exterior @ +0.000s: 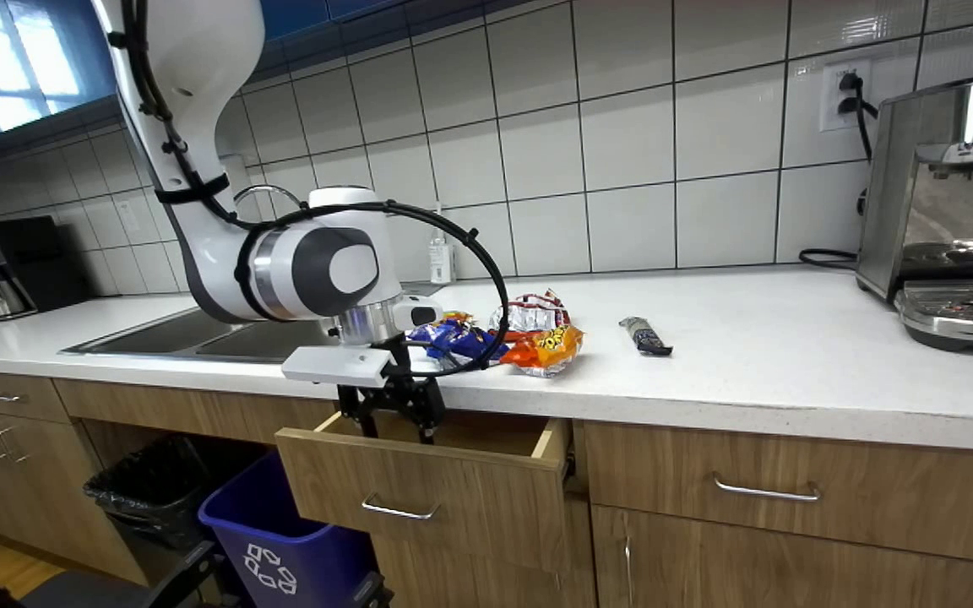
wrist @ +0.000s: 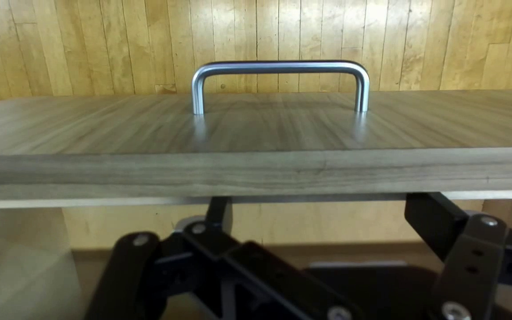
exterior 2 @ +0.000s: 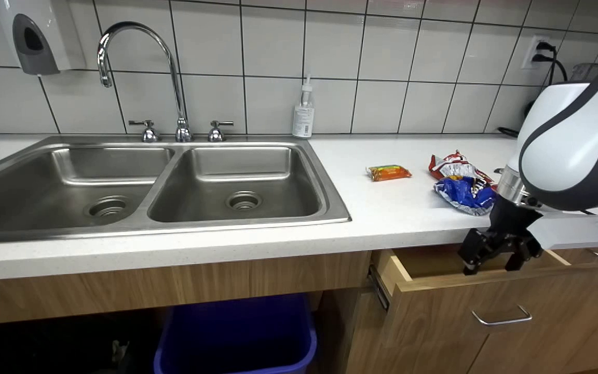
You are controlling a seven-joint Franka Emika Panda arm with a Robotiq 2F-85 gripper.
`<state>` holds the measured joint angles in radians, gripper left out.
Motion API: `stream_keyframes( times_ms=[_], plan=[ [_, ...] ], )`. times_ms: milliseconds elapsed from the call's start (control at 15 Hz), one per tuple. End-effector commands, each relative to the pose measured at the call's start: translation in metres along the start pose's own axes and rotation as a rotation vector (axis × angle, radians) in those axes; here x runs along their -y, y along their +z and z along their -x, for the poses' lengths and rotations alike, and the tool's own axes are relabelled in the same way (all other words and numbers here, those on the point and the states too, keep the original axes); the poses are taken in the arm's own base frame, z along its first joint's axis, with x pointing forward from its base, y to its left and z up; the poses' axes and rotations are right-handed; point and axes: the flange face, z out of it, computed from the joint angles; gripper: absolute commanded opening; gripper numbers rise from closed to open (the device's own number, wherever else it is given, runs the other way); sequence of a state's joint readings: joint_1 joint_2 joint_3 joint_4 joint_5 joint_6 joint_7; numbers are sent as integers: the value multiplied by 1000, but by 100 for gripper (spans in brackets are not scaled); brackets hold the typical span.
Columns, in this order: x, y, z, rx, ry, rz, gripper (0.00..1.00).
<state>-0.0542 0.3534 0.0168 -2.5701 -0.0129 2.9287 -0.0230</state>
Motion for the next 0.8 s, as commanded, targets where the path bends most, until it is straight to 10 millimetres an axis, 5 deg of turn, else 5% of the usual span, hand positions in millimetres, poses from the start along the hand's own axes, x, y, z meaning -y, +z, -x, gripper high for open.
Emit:
stream_keyframes(
  times_ms=[0, 733],
  plan=[
    [6, 4, 27, 51, -28, -3, 100],
    [11, 8, 71, 107, -42, -4, 100]
  ],
)
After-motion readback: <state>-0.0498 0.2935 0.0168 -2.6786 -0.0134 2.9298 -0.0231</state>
